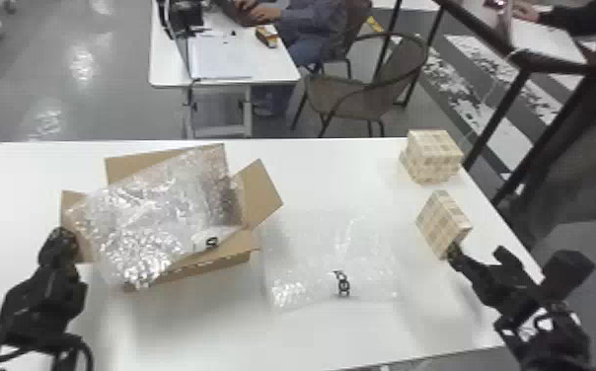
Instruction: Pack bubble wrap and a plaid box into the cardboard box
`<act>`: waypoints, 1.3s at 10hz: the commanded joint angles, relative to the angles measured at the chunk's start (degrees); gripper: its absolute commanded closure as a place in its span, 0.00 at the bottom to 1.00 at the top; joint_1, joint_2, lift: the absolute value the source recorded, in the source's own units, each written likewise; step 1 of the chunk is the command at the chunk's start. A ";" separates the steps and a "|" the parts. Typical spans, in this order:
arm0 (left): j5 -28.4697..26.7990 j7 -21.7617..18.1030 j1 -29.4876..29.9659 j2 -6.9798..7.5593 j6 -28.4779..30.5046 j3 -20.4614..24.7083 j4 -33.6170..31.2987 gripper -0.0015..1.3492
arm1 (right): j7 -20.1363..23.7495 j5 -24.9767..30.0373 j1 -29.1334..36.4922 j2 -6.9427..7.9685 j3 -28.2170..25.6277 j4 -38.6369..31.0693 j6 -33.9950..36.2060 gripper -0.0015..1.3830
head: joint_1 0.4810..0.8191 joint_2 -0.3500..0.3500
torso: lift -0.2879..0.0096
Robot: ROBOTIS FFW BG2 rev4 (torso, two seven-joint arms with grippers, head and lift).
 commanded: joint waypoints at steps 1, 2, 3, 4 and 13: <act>0.12 -0.17 -0.07 -0.10 -0.01 0.02 0.11 0.89 | -0.01 -0.16 -2.37 -2.24 1.94 2.94 0.74 0.10 | 0.63 0.28 | 0.60; 0.21 -0.26 -0.07 -0.18 -0.01 0.11 0.20 0.89 | 0.08 -0.16 -3.87 -3.47 2.91 4.52 1.79 0.10 | 0.63 0.29 | 0.60; 0.21 -0.35 -0.07 -0.18 -0.01 0.11 0.20 0.89 | 0.60 -0.16 -5.36 -4.79 4.14 6.37 2.58 0.10 | 0.63 0.30 | 0.60; 0.30 -0.35 -0.07 -0.18 -0.01 0.11 0.28 0.89 | 1.22 -0.07 -6.85 -5.84 5.63 8.30 3.28 0.10 | 0.63 0.30 | 0.60; 0.48 -1.14 -0.16 -0.98 -0.01 0.64 0.55 0.89 | 1.92 -0.24 -8.88 -5.93 7.13 10.15 4.43 0.64 | 0.63 0.35 | 0.60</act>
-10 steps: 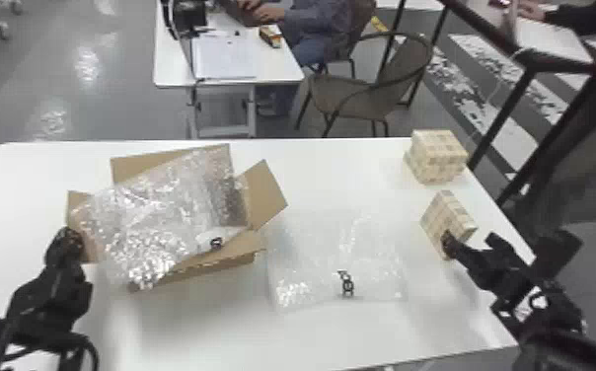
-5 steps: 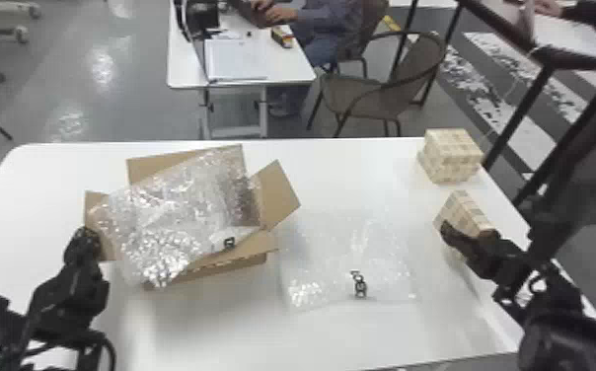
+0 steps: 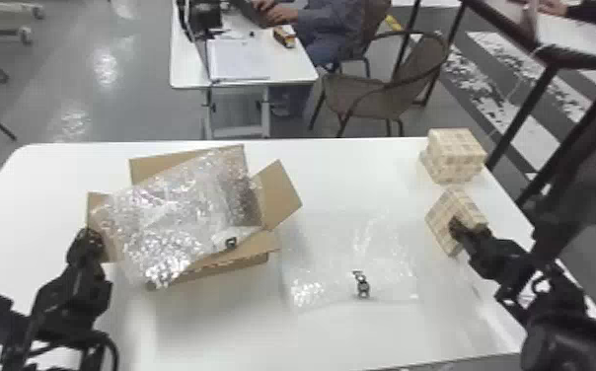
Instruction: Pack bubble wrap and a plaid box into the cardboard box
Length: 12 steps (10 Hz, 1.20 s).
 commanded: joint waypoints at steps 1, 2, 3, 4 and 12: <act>0.00 -0.02 -0.05 -0.16 0.00 -0.01 0.09 0.89 | 0.00 -0.47 0.28 0.19 0.00 -0.50 0.00 0.64 | 0.63 0.35 | 0.60; 0.00 -0.11 0.04 -0.25 0.00 0.07 0.17 0.89 | 0.00 -0.47 0.45 0.19 0.00 -0.50 0.00 0.64 | 0.63 0.35 | 0.60; 0.00 -0.29 0.04 -0.34 0.00 0.16 0.17 0.89 | 0.00 -0.82 0.63 0.19 0.00 -0.67 0.00 0.64 | 0.63 0.35 | 0.60; 0.00 -0.29 0.04 -0.34 0.00 0.16 0.17 0.89 | 0.00 -1.87 1.42 0.63 0.00 -2.87 0.00 0.64 | 0.63 0.35 | 0.60; 0.00 -0.73 -0.31 -0.60 0.35 0.25 0.53 0.89 | -4.75 -14.27 4.32 4.94 13.97 -33.55 13.62 0.64 | 0.63 0.53 | 0.60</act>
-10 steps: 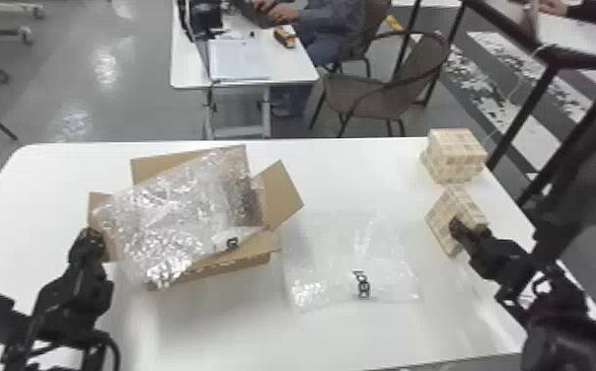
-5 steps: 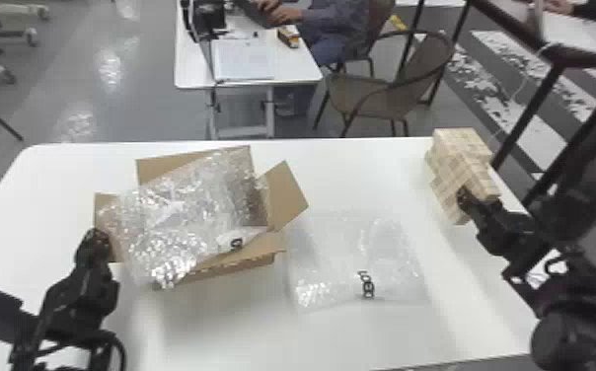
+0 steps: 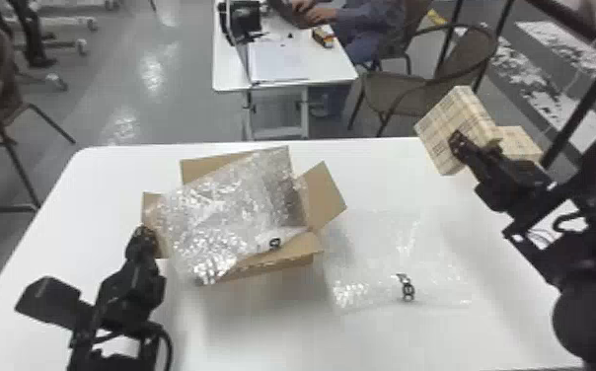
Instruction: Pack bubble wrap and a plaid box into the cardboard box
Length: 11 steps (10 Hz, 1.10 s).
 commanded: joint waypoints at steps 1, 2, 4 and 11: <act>0.00 0.01 -0.06 0.00 0.02 0.00 0.14 0.89 | -0.10 -2.23 -0.80 -0.01 5.28 -1.13 1.60 0.64 | 0.63 0.56 | 0.60; 0.00 -0.08 -0.06 0.00 0.11 0.00 0.14 0.89 | -0.10 -3.81 -1.76 -0.01 8.27 -1.04 3.00 0.64 | 0.63 0.62 | 0.60; 0.00 -0.17 -0.15 0.00 0.64 -0.09 0.31 0.89 | 0.07 -7.24 -4.40 -0.18 15.12 0.80 3.97 0.64 | 0.63 0.73 | 0.60; 0.88 -1.05 -0.94 -0.09 0.90 -0.97 0.75 0.89 | 4.99 -13.74 -12.40 0.61 27.87 17.41 9.77 0.64 | 0.63 0.99 | 0.60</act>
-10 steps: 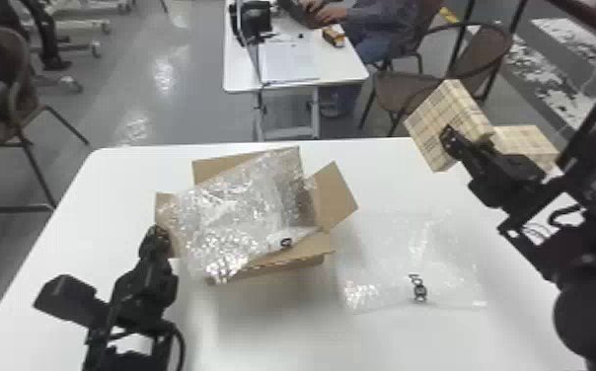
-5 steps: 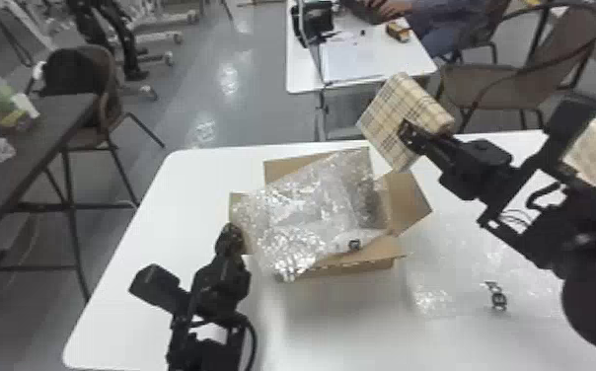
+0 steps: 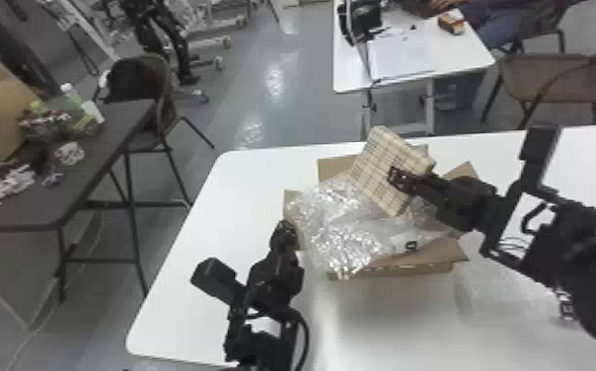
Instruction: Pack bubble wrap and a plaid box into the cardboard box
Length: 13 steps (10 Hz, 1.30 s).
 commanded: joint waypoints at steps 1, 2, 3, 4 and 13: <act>0.11 -0.10 0.03 -0.04 -0.10 -0.06 0.01 0.89 | -0.11 0.82 -0.20 0.05 -0.02 1.94 0.77 0.64 | 0.63 0.99 | 0.60; 0.11 -0.10 0.03 -0.04 -0.19 -0.06 0.01 0.89 | -0.37 1.79 -0.20 0.14 -0.02 2.47 1.12 0.64 | 0.63 0.99 | 0.60; 0.19 -0.19 -0.14 -0.04 -0.19 -0.06 0.01 0.89 | -0.81 2.40 -0.38 0.14 -0.02 3.00 1.39 0.54 | 0.63 0.98 | 0.60; 0.19 -0.19 -0.23 -0.04 -0.28 -0.06 0.01 0.89 | -0.81 2.67 -0.73 0.14 -0.02 3.70 1.65 0.33 | 0.63 0.98 | 0.60; 0.46 -0.46 -0.23 0.22 -0.02 0.12 0.01 0.89 | -0.81 18.31 11.22 -1.97 -19.27 -17.48 -8.46 0.08 | 0.63 0.80 | 0.60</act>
